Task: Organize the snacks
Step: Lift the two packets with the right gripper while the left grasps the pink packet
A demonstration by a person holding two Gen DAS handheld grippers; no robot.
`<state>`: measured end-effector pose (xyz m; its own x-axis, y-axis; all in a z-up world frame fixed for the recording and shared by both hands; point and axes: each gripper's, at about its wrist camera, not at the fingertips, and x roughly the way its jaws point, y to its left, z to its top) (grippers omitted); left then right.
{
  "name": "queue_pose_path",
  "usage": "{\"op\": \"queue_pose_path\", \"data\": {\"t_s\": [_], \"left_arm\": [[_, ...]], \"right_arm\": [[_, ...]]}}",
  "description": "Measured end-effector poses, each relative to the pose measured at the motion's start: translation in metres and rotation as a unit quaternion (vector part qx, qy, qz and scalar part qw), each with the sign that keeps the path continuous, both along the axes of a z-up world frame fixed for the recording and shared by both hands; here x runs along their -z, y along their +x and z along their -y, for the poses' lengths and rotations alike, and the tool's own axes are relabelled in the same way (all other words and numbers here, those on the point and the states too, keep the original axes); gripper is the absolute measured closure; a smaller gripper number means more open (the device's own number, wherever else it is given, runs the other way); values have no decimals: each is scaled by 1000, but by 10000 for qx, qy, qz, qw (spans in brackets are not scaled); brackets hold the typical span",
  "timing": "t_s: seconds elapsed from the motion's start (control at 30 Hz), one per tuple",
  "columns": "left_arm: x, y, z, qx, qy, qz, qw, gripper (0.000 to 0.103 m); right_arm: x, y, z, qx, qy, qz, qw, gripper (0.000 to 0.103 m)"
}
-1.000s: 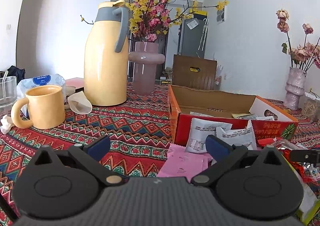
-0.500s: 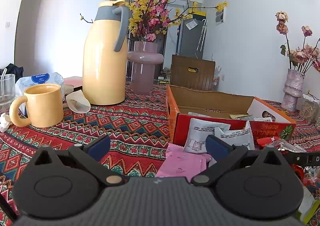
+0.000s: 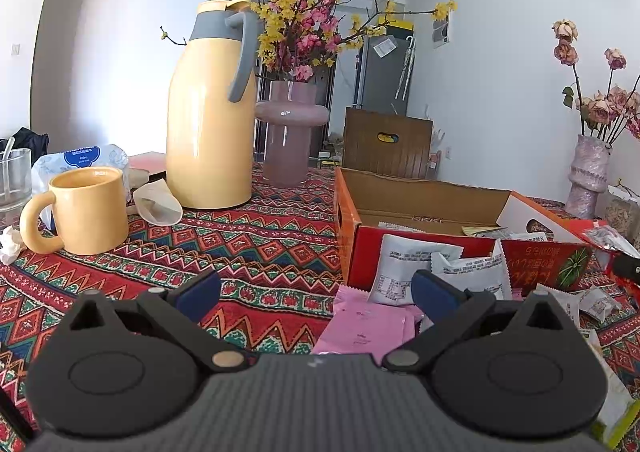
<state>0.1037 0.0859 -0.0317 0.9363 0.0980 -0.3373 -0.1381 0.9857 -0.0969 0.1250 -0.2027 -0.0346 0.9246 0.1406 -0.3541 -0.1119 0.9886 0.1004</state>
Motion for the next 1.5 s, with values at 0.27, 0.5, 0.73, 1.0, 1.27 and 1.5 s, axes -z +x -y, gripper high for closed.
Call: {"op": "queue_pose_path", "data": {"t_s": [0.27,0.5,0.73,1.0,1.27,1.5], "left_arm": [[0,1,1,-16,32,-19,10000,0],[-1,1,2,-42,50,-34,10000,0],[-1,2,2,-74,67,-77,9999,0],[-10,21,8,266,150,-767,9966,0],[-8,68,23,445,342,-1962,9790,0],[7,94,31,277,339,-2436,9689,2]], "right_arm": [[13,5,18,185,174,-5,9997,43],[18,4,19,124,288,-89,9995,43],[19,4,19,78,342,-107,9993,43],[20,5,23,42,456,-147,9988,43],[21,4,25,13,526,-124,9985,43],[22,4,27,-33,595,-112,9982,43]]}}
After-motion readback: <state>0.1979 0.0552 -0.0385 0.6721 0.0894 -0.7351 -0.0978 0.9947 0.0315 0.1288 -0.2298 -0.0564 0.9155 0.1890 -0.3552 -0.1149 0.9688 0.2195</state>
